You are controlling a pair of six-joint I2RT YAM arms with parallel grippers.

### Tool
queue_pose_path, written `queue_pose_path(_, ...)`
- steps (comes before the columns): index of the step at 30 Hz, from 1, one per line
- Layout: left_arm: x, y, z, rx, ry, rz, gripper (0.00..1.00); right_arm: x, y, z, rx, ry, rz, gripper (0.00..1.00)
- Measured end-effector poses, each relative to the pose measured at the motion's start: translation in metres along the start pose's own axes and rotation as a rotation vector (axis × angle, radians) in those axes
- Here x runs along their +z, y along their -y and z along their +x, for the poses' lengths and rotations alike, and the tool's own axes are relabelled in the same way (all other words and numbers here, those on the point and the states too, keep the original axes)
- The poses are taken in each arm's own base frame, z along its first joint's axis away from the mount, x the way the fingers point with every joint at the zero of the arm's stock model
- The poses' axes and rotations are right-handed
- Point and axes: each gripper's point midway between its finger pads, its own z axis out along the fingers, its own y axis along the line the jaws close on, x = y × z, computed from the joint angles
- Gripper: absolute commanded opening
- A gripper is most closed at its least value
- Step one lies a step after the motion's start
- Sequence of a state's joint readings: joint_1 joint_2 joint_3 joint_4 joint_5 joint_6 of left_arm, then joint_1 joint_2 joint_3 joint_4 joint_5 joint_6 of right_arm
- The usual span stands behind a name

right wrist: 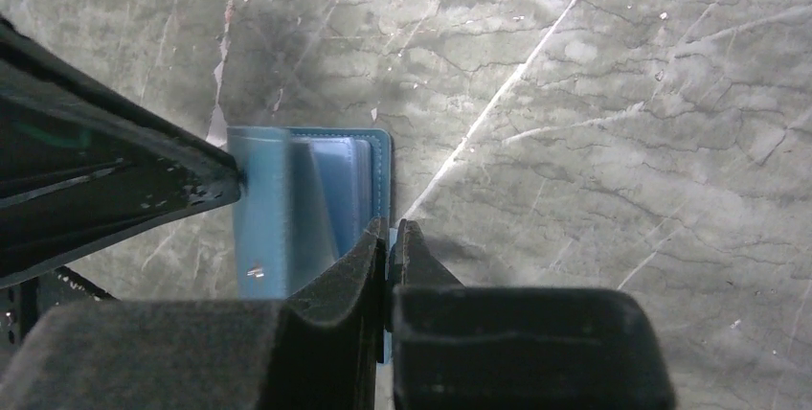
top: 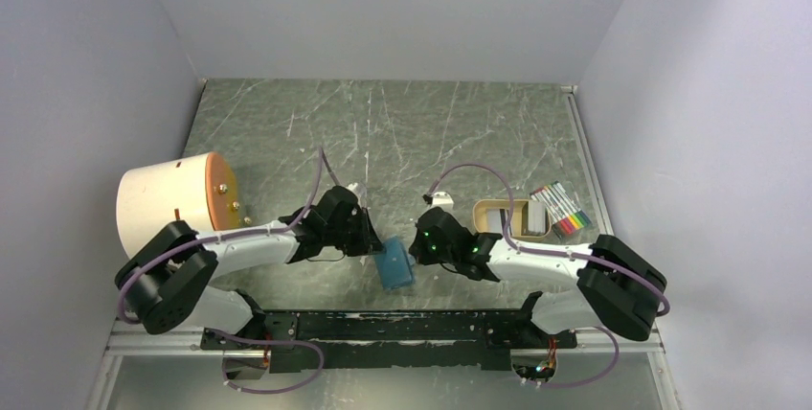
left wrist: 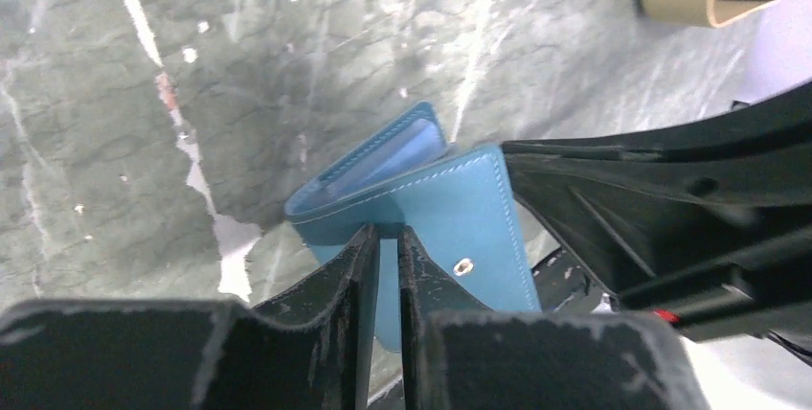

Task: Put the credit cards into the card holder
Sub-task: Close the card holder at the center of the board.

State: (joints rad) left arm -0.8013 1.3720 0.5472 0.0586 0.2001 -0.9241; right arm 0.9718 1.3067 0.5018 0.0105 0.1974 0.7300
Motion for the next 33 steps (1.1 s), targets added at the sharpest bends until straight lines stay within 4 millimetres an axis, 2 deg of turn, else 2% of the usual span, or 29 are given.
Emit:
queue_pose_path(3,0.005,-0.010,0.005,0.004,-0.021,-0.037,0.18,-0.002,-0.002,-0.001,-0.004,0.000,-0.014,0.24)
queue_pose_path(4,0.008,-0.012,0.006,0.006,-0.029,-0.047,0.18,-0.002,-0.003,-0.002,-0.001,0.002,-0.016,0.26)
queue_pose_path(6,0.014,-0.013,0.006,0.012,-0.049,-0.056,0.20,-0.004,-0.002,-0.002,-0.004,0.004,-0.011,0.27)
queue_pose_path(10,0.024,-0.006,0.004,0.028,-0.069,-0.034,0.21,-0.012,0.004,-0.003,-0.007,0.002,0.012,0.19)
queue_pose_path(13,0.028,-0.001,0.003,0.038,-0.079,-0.024,0.21,-0.020,0.001,-0.010,0.000,0.028,-0.006,0.14)
queue_pose_path(16,0.029,0.001,0.003,0.048,-0.081,-0.021,0.21,-0.025,-0.001,-0.017,0.009,0.051,-0.019,0.13)
queue_pose_path(17,0.029,0.001,0.003,0.048,-0.081,-0.021,0.22,-0.025,-0.001,-0.017,0.010,0.050,-0.017,0.13)
queue_pose_path(20,0.027,0.001,0.003,0.050,-0.081,-0.021,0.24,-0.026,0.002,-0.013,0.008,0.031,-0.005,0.27)
queue_pose_path(21,0.026,0.002,0.004,0.050,-0.082,-0.021,0.24,-0.026,0.003,-0.012,0.009,0.024,-0.001,0.28)
queue_pose_path(28,0.018,0.017,0.015,0.061,-0.104,0.012,0.24,-0.032,-0.001,-0.010,0.020,-0.020,0.003,0.28)
queue_pose_path(33,0.017,0.016,0.026,0.053,-0.135,0.015,0.23,-0.034,0.000,-0.005,0.027,-0.048,0.007,0.27)
